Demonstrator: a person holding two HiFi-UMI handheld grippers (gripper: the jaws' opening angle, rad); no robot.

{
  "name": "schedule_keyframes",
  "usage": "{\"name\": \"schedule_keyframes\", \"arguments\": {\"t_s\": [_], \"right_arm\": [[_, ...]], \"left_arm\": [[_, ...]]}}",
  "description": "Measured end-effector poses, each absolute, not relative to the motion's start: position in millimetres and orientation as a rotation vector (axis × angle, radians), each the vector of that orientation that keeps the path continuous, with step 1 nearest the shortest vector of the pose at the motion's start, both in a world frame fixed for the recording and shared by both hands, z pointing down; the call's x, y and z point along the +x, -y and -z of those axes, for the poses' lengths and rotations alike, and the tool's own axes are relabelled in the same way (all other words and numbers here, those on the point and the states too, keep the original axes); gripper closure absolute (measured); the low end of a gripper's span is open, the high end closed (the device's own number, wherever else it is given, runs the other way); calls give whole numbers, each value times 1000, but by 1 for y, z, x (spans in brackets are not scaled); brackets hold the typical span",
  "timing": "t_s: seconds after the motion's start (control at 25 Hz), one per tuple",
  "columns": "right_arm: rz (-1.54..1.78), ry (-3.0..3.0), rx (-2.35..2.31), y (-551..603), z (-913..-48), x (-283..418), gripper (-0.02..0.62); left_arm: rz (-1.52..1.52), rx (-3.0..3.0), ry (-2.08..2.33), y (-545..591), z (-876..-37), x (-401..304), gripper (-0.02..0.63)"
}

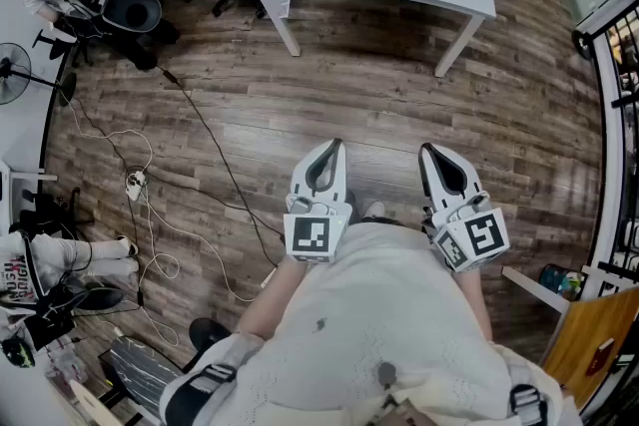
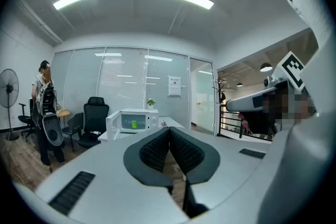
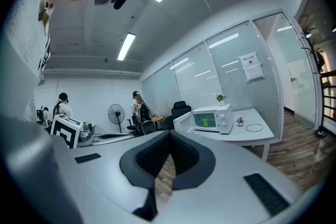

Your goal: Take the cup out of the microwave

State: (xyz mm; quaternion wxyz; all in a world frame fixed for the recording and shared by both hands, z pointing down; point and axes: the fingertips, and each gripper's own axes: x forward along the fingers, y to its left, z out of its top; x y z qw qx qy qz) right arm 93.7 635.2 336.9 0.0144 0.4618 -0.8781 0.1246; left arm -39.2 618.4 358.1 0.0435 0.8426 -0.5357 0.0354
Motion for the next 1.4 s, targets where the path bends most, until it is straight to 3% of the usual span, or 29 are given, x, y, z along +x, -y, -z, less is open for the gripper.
{"name": "schedule_keyframes", "arguments": {"t_s": [0.84,1.24,1.4], "right_arm": [[-418,2724,1451,-656,-341,114,589],[-391,2673,1475,-602,-352,114,588],[-418,2649,1491,-552,-359,113,588]], "left_arm": [[-159,2590,1633,-633,-365,-16,583],[-117,2577,1646,-571,-371,-19,580],[-158,2590,1605,-524,-381,-20,498]]}}
